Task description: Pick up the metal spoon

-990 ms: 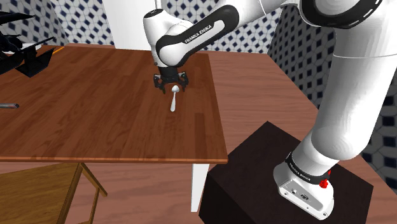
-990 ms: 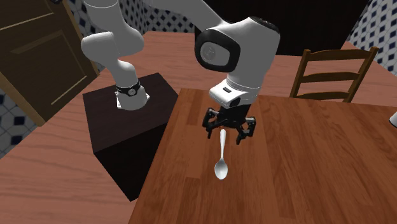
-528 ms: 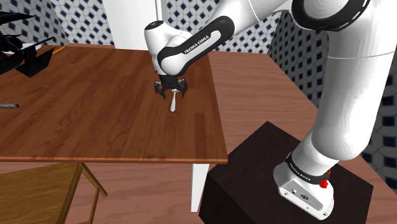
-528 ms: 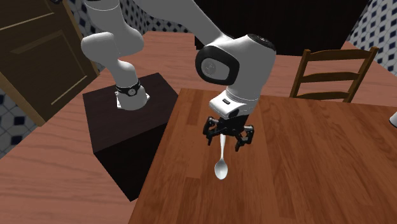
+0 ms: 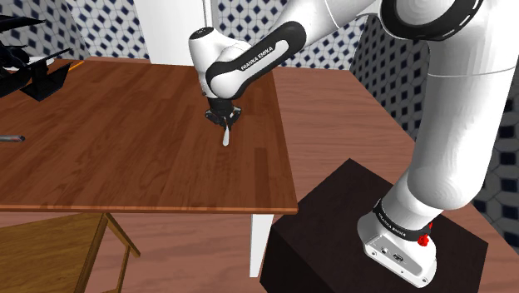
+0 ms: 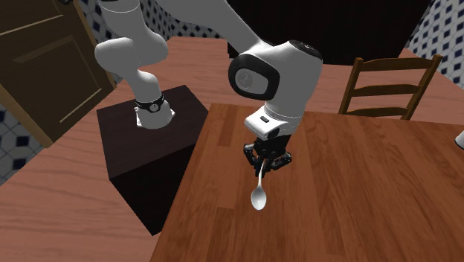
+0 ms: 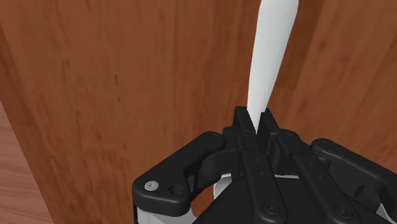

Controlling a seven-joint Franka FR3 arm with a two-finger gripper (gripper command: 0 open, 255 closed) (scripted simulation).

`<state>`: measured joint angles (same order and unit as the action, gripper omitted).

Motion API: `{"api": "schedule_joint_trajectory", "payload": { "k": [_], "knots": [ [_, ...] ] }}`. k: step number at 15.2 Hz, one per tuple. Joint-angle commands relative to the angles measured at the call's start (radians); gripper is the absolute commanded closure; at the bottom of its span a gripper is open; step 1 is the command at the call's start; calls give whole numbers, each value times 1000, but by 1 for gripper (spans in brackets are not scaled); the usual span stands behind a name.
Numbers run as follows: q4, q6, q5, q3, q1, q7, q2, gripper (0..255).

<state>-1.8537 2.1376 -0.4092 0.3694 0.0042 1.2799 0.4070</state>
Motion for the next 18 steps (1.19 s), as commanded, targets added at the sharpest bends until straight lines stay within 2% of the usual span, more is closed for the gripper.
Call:
{"api": "schedule_joint_trajectory", "payload": {
  "k": [1, 18],
  "knots": [
    [-1, -1, 0, -1, -1, 0, 1, 255],
    [72, -157, 65, 25, -12, -62, -97, 255]
  ]
}}
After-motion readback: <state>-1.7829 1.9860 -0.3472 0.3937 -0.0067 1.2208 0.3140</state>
